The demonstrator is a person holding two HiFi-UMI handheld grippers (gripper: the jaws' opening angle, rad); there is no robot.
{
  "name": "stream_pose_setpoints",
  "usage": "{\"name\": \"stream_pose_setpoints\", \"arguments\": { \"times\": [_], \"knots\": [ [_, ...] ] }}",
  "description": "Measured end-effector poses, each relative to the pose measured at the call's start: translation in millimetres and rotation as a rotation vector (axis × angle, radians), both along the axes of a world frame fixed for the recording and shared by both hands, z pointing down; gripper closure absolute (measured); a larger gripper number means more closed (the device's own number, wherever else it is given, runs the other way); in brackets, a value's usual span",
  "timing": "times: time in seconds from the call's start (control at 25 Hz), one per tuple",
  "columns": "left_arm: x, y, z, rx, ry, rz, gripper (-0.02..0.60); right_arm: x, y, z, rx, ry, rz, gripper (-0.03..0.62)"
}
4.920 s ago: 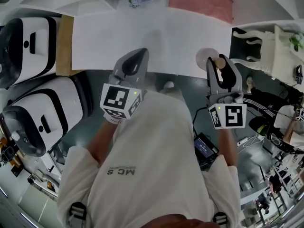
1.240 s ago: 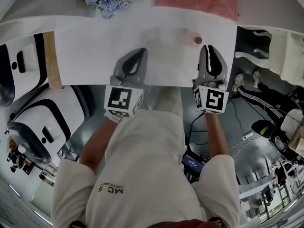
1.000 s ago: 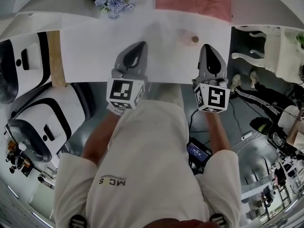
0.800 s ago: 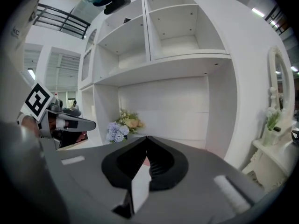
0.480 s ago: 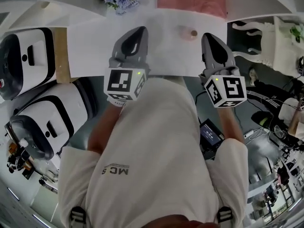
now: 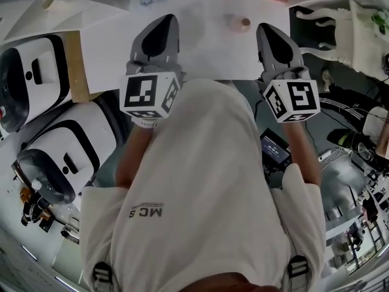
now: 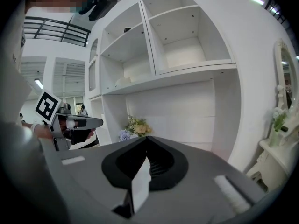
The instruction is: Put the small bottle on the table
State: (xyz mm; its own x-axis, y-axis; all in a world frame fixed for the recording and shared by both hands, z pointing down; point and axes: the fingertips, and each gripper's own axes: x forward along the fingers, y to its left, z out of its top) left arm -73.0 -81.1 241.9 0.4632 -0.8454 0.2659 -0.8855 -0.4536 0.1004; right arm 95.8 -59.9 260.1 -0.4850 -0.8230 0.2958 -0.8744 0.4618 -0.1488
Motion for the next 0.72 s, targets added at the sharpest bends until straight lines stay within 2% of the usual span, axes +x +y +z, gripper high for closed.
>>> {"name": "stream_pose_setpoints", "arguments": {
  "times": [0.36, 0.72],
  "knots": [
    [17, 8, 7, -0.025, -0.001, 0.03, 0.58, 7, 1, 1, 0.015, 0.006, 0.016, 0.594],
    [14, 15, 8, -0.044, -0.02, 0.034, 0.58, 8, 8, 1, 0.015, 0.021, 0.022, 0.594]
  ]
}}
